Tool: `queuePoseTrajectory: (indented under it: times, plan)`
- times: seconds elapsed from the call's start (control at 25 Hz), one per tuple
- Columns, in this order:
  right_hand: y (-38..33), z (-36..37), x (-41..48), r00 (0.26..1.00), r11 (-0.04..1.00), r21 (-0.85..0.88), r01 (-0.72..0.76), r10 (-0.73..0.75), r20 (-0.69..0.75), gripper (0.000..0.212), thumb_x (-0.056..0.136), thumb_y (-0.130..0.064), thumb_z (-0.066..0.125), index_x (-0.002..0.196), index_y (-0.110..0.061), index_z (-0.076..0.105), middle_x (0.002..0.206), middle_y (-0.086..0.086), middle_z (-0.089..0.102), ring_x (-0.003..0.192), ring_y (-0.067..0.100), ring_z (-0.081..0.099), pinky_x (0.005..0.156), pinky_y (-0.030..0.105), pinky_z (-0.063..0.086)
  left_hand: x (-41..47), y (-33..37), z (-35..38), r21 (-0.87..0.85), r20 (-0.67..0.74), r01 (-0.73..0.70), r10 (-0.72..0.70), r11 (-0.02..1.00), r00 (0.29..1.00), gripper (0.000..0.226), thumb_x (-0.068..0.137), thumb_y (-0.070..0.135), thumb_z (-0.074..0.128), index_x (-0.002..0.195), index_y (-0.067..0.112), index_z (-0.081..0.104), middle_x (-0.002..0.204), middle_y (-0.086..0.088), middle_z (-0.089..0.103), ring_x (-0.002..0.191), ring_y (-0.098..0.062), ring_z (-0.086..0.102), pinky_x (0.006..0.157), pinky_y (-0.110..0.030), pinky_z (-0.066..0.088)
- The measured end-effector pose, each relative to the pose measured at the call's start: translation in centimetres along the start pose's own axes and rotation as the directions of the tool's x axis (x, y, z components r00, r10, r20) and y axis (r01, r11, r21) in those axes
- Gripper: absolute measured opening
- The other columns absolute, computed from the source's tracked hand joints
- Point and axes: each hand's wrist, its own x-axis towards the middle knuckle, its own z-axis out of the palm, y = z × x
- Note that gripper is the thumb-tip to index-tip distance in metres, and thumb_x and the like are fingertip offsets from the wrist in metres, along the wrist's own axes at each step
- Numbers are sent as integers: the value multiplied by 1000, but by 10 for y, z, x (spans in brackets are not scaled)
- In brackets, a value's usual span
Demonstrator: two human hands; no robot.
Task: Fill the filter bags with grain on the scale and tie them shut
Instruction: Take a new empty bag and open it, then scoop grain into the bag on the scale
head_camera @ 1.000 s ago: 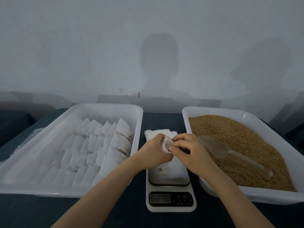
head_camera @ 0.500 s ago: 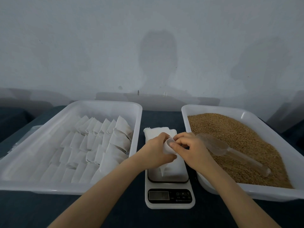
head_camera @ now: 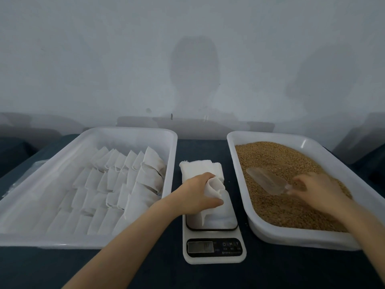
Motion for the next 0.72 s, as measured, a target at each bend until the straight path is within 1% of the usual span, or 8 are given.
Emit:
queuePoseTrajectory:
  times: [0.08, 0.16, 0.24, 0.32, 0.44, 0.52, 0.6, 0.72]
  plan:
    - [2, 8, 5, 999, 999, -28, 35, -34, 20, 36, 84, -55, 56, 113, -34, 60, 104, -11, 63, 97, 10, 53, 100, 42, 37, 0, 0, -1, -10, -7, -10, 10, 1000, 1000, 52, 79, 39, 70, 124, 36, 45, 95, 21, 50, 85, -3, 54, 63, -13, 40]
    - [3, 10, 7, 997, 993, 90, 75, -74, -14, 20, 88, -46, 56, 102, -32, 63, 89, -13, 62, 82, 5, 54, 94, 39, 43, 0, 0, -1, -16, -10, -15, 15, 1000, 1000, 53, 80, 37, 70, 126, 38, 43, 95, 23, 49, 85, -2, 53, 63, -10, 39]
    - [8, 6, 8, 995, 984, 160, 78, -66, -79, 14, 91, -35, 54, 101, -28, 62, 91, -9, 62, 77, 6, 56, 77, 32, 49, 0, -1, -2, -27, -12, -15, 15, 1000, 1000, 53, 81, 36, 69, 125, 40, 42, 96, 24, 48, 86, 0, 53, 62, -7, 38]
    - [17, -2, 10, 982, 998, 34, 58, -51, -183, 22, 91, -26, 53, 110, -35, 57, 100, -7, 60, 81, 10, 53, 71, 29, 46, 0, -2, -1, -33, -12, -14, 14, 999, 1000, 50, 81, 34, 69, 121, 44, 41, 96, 24, 48, 85, 1, 53, 59, -5, 38]
    - [25, -11, 13, 946, 952, -306, -32, -70, -318, 46, 85, -21, 53, 124, -45, 49, 107, -8, 59, 96, 13, 54, 84, 33, 41, 1, -1, -2, -36, -6, -23, 23, 999, 1000, 49, 81, 33, 68, 119, 45, 40, 95, 24, 49, 85, 1, 53, 56, -3, 38]
    - [19, -12, 16, 943, 924, -381, -40, -91, -320, 46, 84, -21, 53, 123, -45, 51, 106, -10, 58, 99, 11, 54, 86, 30, 37, 1, -2, -2, -38, -6, -22, 22, 999, 1000, 50, 82, 33, 68, 123, 43, 42, 95, 24, 49, 85, 0, 53, 56, -3, 39]
    - [9, -8, 19, 949, 933, -358, -32, -84, -304, 43, 85, -21, 54, 119, -47, 53, 104, -10, 58, 99, 10, 53, 84, 29, 37, 1, -3, -1, -37, -3, -16, 16, 999, 1000, 53, 82, 34, 68, 128, 40, 42, 96, 24, 48, 86, 0, 53, 60, -6, 39]
    - [-4, 7, 30, 966, 986, -166, 30, -71, -249, 33, 92, -24, 50, 119, -42, 56, 104, -6, 57, 103, 15, 52, 93, 35, 35, 2, -4, 0, -38, -4, -14, 14, 999, 1000, 56, 82, 35, 68, 130, 40, 41, 97, 25, 48, 88, -1, 53, 64, -8, 38]
